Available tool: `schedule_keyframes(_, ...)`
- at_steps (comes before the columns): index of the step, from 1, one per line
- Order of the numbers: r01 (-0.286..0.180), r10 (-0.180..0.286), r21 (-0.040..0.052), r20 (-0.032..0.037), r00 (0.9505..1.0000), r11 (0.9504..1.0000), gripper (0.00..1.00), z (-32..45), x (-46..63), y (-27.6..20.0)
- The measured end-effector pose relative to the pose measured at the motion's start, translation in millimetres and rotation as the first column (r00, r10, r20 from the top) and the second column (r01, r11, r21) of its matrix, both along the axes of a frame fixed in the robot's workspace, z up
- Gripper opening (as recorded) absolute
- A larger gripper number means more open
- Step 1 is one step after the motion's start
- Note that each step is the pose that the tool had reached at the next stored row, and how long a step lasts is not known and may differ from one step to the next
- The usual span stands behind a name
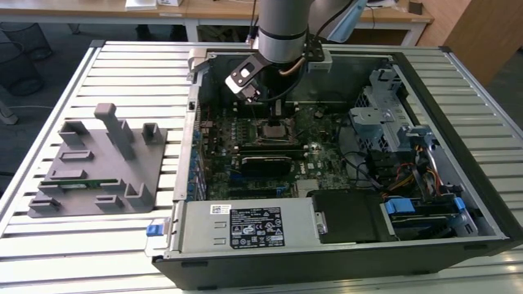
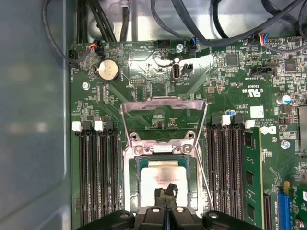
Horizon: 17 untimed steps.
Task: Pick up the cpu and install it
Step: 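Close the cpu cover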
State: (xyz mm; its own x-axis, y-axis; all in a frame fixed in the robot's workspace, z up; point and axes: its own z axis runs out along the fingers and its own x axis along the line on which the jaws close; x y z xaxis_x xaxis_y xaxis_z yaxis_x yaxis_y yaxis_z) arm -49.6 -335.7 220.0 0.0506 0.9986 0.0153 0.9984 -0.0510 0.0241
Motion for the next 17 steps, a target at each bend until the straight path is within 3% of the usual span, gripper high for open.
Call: schedule_keyframes(17, 0.000, 0.000, 0.0002, 0.0001, 1.0000, 1.0000, 0.11, 5.9, 0.0, 0.0)
